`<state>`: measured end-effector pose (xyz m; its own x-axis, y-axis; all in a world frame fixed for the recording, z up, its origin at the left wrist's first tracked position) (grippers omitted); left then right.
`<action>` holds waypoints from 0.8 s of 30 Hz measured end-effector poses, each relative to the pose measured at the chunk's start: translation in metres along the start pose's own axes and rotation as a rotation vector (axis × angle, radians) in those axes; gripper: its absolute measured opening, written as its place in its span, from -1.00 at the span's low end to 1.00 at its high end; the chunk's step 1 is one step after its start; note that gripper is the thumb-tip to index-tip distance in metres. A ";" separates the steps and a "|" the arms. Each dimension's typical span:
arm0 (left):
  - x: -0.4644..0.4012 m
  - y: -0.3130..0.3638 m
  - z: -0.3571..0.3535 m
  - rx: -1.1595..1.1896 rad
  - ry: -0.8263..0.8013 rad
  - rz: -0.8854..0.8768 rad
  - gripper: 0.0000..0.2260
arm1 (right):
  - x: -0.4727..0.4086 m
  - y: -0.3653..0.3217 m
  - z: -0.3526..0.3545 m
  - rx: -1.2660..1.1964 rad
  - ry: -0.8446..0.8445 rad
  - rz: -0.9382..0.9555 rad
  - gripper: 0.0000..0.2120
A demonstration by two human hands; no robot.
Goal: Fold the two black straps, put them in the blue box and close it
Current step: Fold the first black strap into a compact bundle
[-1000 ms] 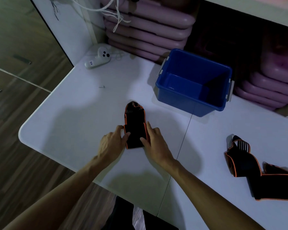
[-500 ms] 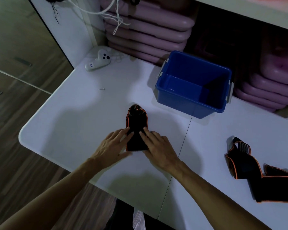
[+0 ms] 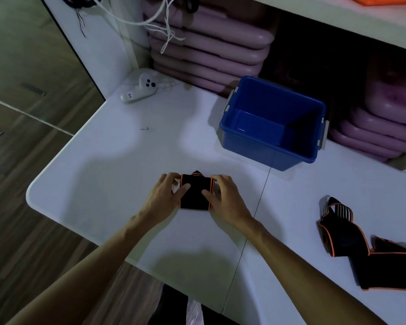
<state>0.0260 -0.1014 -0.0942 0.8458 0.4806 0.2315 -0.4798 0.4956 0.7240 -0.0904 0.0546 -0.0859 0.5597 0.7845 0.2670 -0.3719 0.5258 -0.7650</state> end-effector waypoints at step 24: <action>-0.025 0.056 -0.042 -0.382 -0.048 -0.632 -0.67 | 0.034 0.045 0.006 0.465 0.115 0.034 -0.39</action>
<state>-0.0316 -0.0552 -0.0862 0.9927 -0.0075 -0.1204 0.0618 0.8887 0.4543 -0.0927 0.1067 -0.1079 0.6099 0.7763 0.1593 -0.6687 0.6120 -0.4223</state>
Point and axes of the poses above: each hand's wrist, its own x-axis away from the middle knuckle, its own z-axis out of the back of the hand, y = z × x, the point moved 5 cm from there along -x, towards the middle knuckle, and after that the axes turned 6 degrees about -y, right-handed, at the moved point
